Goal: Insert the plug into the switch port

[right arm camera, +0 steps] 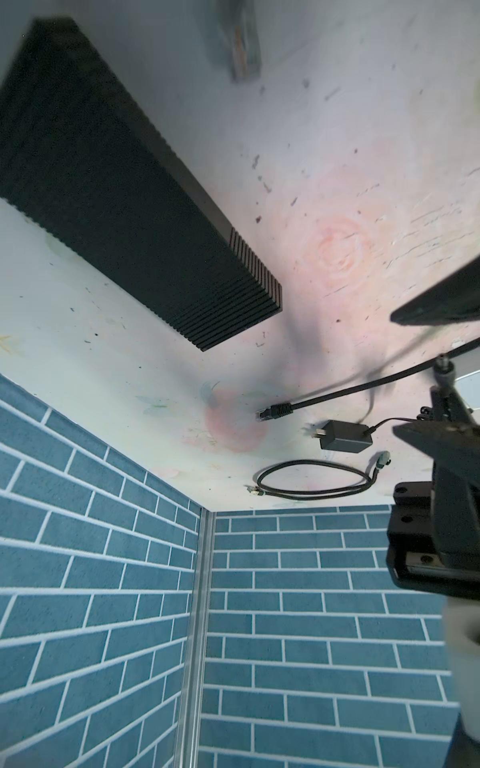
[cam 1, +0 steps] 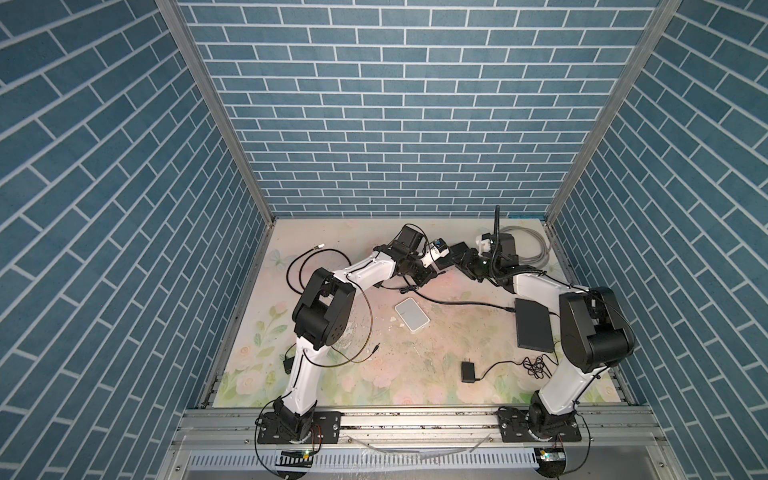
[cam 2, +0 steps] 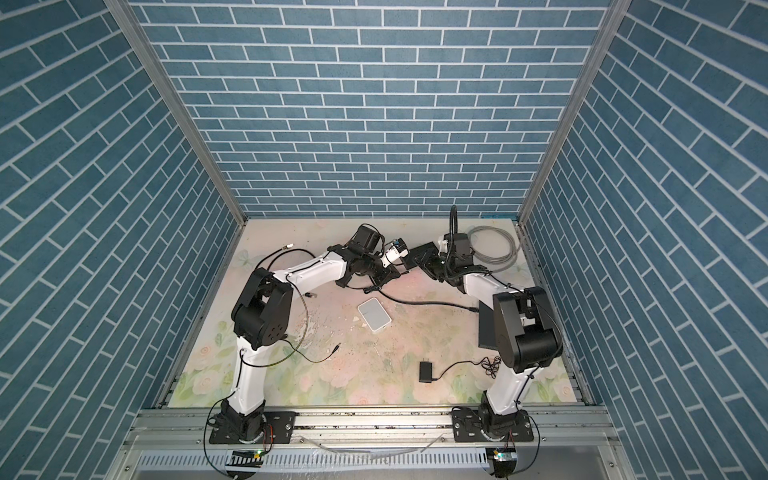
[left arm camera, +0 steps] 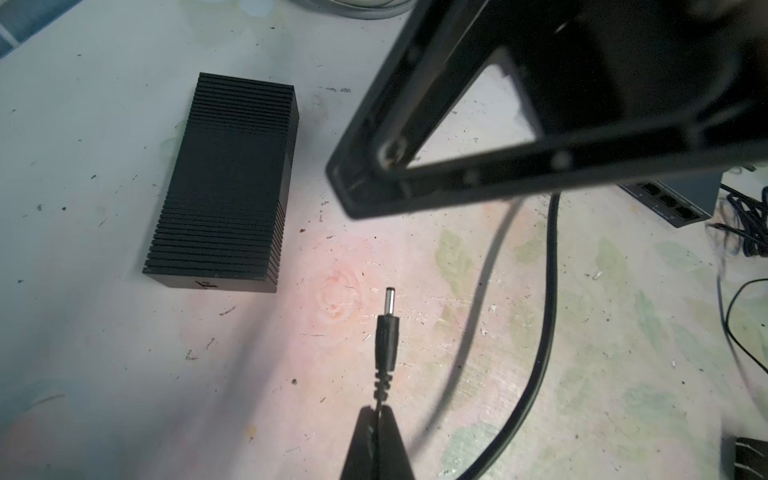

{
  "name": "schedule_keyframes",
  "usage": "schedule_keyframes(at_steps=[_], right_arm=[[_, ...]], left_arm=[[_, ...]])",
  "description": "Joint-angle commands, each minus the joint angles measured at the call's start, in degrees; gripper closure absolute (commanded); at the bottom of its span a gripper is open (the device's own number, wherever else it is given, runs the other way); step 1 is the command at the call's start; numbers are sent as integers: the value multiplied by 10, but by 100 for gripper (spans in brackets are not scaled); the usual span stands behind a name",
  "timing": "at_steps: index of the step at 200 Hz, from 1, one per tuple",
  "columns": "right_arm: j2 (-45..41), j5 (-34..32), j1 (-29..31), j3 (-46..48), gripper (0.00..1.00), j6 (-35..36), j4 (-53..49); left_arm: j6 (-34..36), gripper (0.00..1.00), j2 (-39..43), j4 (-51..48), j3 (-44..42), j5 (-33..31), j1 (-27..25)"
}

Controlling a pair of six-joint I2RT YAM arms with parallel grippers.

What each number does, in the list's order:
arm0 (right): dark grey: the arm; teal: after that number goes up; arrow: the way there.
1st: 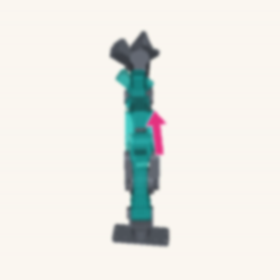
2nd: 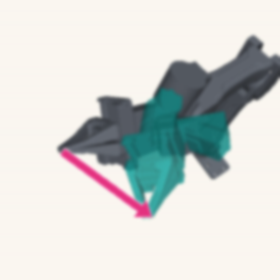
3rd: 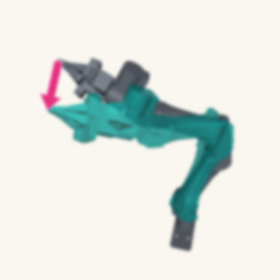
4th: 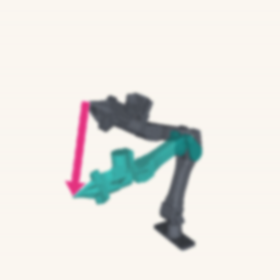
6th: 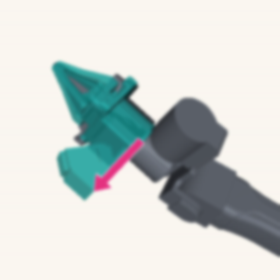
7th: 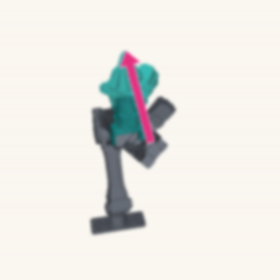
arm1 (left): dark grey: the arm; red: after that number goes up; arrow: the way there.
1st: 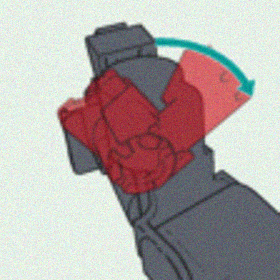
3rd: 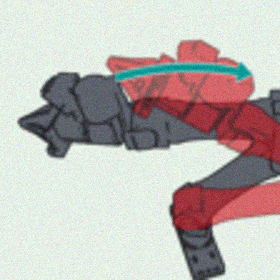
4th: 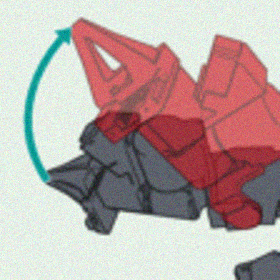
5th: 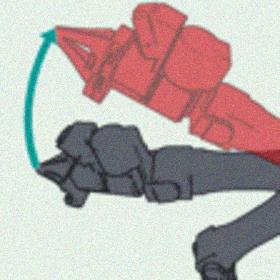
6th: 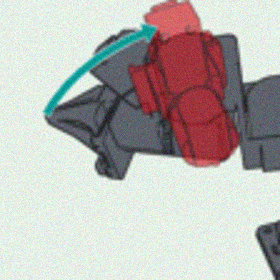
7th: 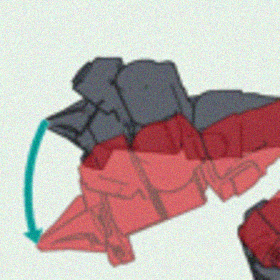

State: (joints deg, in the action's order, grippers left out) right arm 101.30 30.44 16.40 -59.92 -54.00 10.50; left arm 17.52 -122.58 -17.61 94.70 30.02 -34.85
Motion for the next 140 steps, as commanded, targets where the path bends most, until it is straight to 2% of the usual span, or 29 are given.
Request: schedule_keyframes(at_steps=[1,58,105,140], right_arm=[[14,20,3,18,63,-46,58],[33,55,7,24,76,-67,85],[24,54,9,49,72,-61,80],[25,66,10,65,75,-87,123]], left_arm=[[16,100,3,6,-8,27,2],[4,100,4,19,-8,27,9],[-2,100,7,25,-10,41,14],[-5,100,4,27,-9,48,15]])
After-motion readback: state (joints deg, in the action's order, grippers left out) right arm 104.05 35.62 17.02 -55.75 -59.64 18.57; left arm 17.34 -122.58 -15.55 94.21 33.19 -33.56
